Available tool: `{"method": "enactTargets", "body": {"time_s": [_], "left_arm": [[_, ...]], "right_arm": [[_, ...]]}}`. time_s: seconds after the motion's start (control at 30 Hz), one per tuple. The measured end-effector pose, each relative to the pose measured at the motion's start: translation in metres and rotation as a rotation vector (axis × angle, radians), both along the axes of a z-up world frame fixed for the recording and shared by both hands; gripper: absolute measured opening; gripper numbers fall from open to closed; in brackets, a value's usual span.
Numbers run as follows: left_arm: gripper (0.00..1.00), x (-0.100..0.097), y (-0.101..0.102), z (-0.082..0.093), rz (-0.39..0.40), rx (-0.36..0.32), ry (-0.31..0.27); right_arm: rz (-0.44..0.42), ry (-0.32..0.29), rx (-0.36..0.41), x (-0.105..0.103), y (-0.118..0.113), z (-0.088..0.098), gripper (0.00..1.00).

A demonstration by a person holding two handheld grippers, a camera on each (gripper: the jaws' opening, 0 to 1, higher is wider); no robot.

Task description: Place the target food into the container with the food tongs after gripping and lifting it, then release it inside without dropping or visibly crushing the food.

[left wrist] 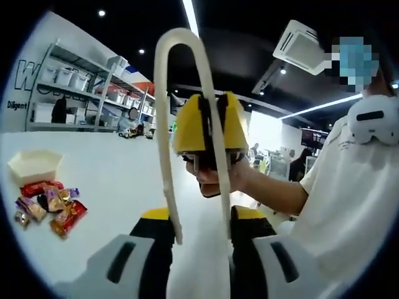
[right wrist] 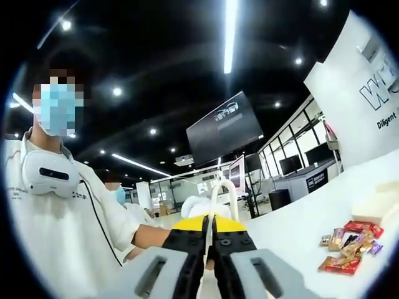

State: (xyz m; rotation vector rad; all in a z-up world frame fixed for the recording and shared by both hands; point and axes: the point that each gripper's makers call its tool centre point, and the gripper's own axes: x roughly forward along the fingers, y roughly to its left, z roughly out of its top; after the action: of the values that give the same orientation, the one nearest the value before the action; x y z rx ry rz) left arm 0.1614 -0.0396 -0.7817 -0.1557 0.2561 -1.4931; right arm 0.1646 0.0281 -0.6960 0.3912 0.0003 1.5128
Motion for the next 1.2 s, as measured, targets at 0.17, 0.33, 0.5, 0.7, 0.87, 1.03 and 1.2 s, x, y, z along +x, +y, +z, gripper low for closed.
{"method": "enactTargets", "body": {"time_s": [0.17,0.33,0.5,0.7,0.87,1.03,1.2], "left_arm": [[0.32,-0.004,0.000,-0.007,-0.013,0.018,0.059],[0.32,-0.001,-0.003,-0.005,0.010,0.001,0.041],[0.33,0.005,-0.002,0.002,0.054,-0.052,0.006],[0.32,0.000,-0.005,-0.005,0.047,-0.044,0.114],[0.27,0.004,-0.007,-0.007,0.079,-0.038,0.073],[0.25,0.010,-0.006,-0.010,0.114,-0.040,0.113],[0.25,0.011,-0.005,-0.013,0.133,-0.036,0.095]], "right_arm": [[0.005,0.003,-0.023,-0.002,0.000,-0.006,0.00],[0.006,-0.009,-0.029,-0.003,0.005,-0.008,0.00],[-0.013,-0.027,0.006,0.000,-0.005,-0.001,0.00],[-0.029,-0.021,-0.012,0.004,-0.008,-0.005,0.00],[-0.025,-0.029,-0.036,0.002,-0.004,-0.009,0.00],[-0.057,-0.012,-0.056,0.010,-0.005,-0.013,0.00],[-0.056,-0.009,-0.064,0.010,-0.005,-0.015,0.00]]}}
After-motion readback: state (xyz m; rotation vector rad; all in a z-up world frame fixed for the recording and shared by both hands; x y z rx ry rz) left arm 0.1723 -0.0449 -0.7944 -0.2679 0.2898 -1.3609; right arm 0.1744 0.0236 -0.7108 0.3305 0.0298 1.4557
